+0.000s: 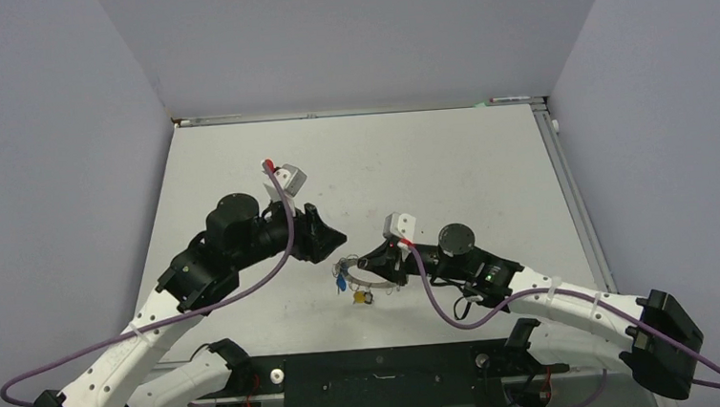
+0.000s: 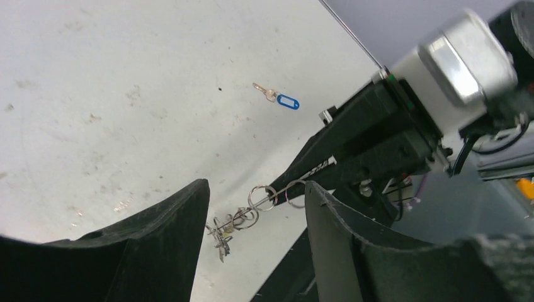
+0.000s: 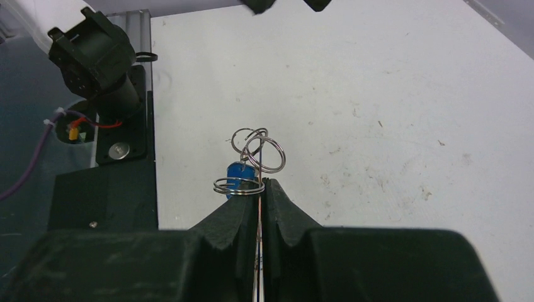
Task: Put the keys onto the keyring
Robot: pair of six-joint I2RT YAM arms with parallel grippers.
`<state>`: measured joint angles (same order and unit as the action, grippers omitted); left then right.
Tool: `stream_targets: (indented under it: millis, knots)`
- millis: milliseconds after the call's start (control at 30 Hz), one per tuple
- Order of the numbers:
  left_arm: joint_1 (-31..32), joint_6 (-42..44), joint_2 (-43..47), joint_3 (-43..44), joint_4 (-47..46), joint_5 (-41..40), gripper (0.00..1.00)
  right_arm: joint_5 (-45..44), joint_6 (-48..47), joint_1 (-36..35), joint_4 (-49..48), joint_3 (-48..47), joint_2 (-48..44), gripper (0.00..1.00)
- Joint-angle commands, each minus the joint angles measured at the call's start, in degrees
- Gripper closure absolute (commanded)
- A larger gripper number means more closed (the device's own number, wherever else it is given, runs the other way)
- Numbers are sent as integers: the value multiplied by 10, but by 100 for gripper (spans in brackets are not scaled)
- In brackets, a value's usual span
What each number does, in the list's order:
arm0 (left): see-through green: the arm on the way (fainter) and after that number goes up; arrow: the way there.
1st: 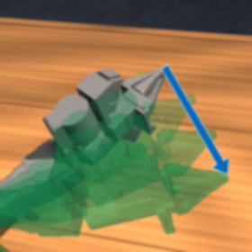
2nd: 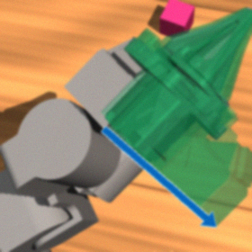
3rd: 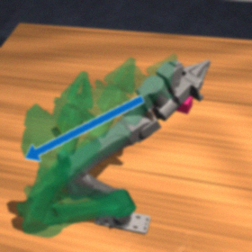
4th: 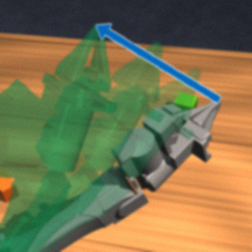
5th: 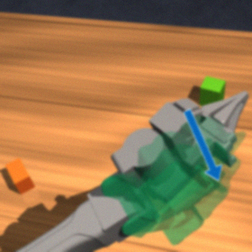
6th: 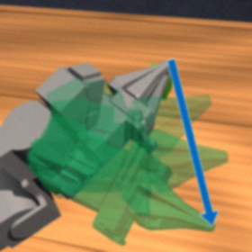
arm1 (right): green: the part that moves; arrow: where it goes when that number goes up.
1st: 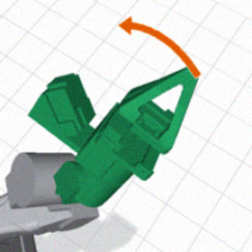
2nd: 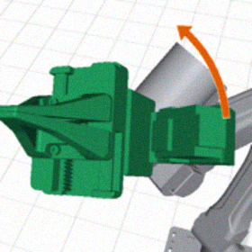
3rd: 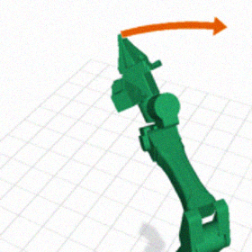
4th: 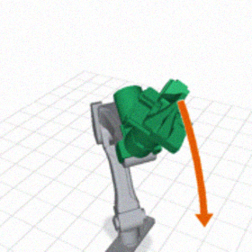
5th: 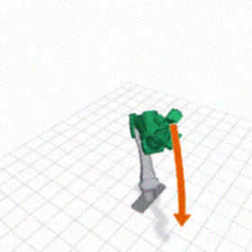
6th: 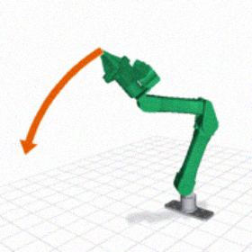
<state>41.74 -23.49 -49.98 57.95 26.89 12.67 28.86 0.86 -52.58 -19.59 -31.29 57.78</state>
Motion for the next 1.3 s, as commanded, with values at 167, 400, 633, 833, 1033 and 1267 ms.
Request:
stream_targets:
  millis: [167, 400, 633, 833, 1033, 1267]
  knots:
    - [49, 239, 94, -84, -178, 49, 49, 100, 136, 63, 157, -154, 40, 95]
    - [80, 312, 112, -144, -256, 69, 54, 144, 204, 64, 72, -127, 12, 95]
    - [80, 361, 108, -138, -230, 173, 41, 222, 202, 65, 20, -88, -18, 95]
    - [80, 373, 105, -130, -194, 230, 45, 259, 189, 65, 12, -80, -31, 95]
    - [79, 371, 73, -102, -149, 256, 52, 271, 177, 64, 15, -81, -35, 95]
    - [80, 351, 34, -100, -171, 283, 67, 275, 176, 62, 20, -79, -34, 95]
